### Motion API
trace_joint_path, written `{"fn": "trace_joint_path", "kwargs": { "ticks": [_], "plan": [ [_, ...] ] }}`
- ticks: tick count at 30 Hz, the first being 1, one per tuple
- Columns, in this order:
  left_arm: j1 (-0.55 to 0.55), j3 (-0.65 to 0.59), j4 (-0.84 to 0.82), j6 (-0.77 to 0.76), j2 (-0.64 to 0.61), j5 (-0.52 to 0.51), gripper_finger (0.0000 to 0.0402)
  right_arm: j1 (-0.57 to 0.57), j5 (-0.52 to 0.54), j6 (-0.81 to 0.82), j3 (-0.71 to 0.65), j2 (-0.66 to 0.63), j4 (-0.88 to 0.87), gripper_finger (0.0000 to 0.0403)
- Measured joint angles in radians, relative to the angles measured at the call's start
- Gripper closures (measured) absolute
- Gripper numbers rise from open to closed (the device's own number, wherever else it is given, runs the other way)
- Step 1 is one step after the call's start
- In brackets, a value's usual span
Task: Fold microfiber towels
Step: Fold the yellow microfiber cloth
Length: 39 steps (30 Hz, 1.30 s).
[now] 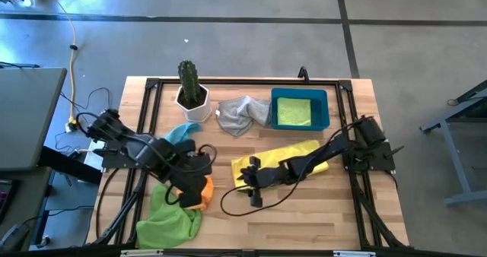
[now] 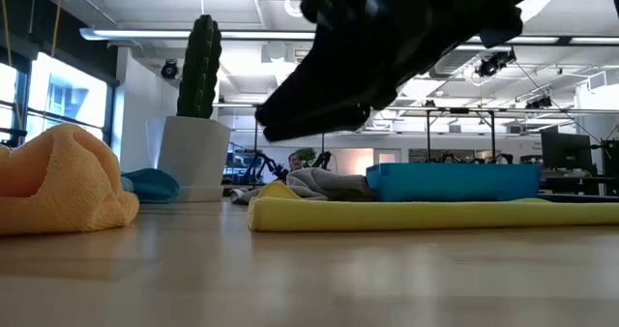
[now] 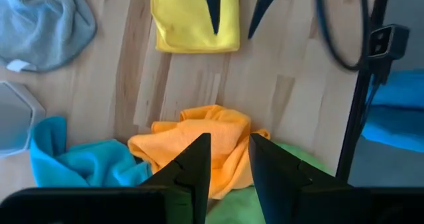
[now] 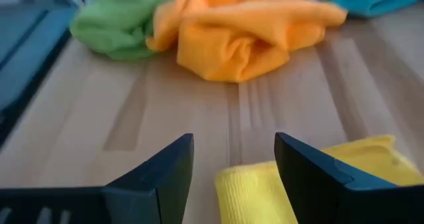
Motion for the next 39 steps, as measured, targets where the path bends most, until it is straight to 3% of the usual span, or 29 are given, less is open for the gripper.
{"fn": "trace_joint_path", "kwargs": {
  "ticks": [7,32,35,39],
  "plan": [
    [-0.031,0.000,-0.002,0.068,-0.020,-0.023,0.0310,0.006,0.002,-0.011,0.102,0.054,-0.193,0.0198],
    [-0.052,0.000,-0.004,0.127,-0.018,-0.042,0.0310,-0.002,-0.026,0.031,0.100,0.133,-0.214,0.0200],
    [-0.052,0.000,-0.005,0.126,-0.018,-0.042,0.0310,-0.004,-0.005,0.057,0.101,0.132,-0.236,0.0218],
    [-0.052,0.000,-0.004,0.121,-0.018,-0.053,0.0310,-0.008,0.023,0.092,0.102,0.129,-0.281,0.0271]
  ]
}}
